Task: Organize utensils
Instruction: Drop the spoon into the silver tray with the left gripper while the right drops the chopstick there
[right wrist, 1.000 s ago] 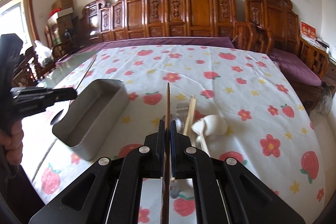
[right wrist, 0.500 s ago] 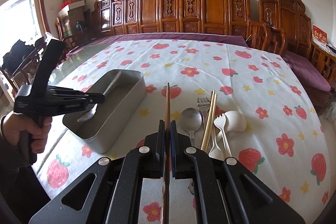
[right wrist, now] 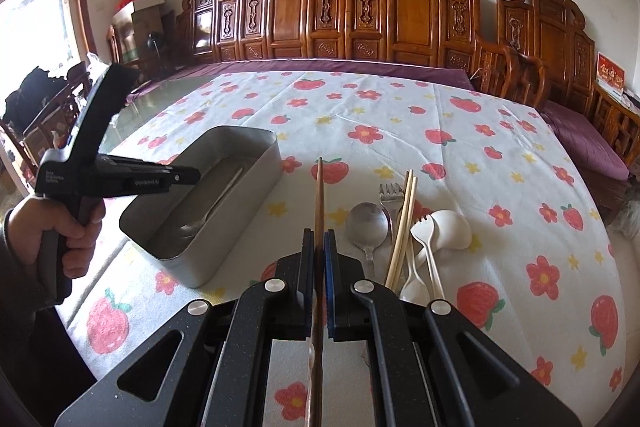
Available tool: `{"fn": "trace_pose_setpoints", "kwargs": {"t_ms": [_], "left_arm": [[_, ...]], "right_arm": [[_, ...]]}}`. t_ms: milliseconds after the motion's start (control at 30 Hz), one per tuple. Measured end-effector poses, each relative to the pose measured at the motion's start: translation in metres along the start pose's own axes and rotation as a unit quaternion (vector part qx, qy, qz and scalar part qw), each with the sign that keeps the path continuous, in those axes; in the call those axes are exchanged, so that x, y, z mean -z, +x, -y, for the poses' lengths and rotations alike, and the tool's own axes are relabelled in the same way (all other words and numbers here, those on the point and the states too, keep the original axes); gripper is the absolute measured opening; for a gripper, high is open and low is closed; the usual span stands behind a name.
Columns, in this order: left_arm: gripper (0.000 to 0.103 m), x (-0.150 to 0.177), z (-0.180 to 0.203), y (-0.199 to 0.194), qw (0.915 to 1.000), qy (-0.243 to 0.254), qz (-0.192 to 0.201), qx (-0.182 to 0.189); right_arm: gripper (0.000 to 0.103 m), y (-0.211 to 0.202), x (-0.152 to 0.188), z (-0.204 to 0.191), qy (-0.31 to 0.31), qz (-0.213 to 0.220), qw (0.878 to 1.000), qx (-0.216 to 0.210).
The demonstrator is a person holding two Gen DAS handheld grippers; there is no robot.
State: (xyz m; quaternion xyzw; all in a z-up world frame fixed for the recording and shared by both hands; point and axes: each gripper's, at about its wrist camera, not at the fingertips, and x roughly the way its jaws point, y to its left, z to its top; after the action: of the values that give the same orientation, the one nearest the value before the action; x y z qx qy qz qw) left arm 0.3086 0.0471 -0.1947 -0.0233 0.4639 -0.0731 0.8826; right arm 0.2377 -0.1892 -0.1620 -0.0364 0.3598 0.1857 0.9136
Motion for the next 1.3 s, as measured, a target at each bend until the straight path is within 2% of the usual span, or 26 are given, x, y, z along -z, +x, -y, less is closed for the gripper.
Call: {"fn": "trace_pose_setpoints", "kwargs": {"t_ms": [300,533,733,933,1300], "left_arm": [[0.003,-0.013,-0.012,-0.049,0.9984,0.001,0.056,0.006],[0.003,-0.014,-0.029,-0.074,0.9969,0.002,0.078,0.008],[0.003,-0.013,-0.047,-0.085,0.9964,-0.008,0.085,0.004],[0.003,-0.015,-0.058,-0.088,0.9961,-0.016,0.087,-0.001],[0.003,-0.014,-0.059,-0.081,0.9967,-0.015,0.079,-0.008]], "right_arm": [[0.006,-0.005,-0.022,-0.032,-0.016,0.002,1.0,-0.008],[0.006,0.009,-0.04,-0.071,-0.032,-0.005,0.999,-0.027],[0.006,0.038,-0.05,-0.102,-0.043,-0.026,0.998,-0.041],[0.006,0.075,-0.052,-0.122,-0.056,-0.049,0.997,-0.031],[0.007,0.119,-0.044,-0.12,-0.012,-0.083,0.995,-0.05]]}}
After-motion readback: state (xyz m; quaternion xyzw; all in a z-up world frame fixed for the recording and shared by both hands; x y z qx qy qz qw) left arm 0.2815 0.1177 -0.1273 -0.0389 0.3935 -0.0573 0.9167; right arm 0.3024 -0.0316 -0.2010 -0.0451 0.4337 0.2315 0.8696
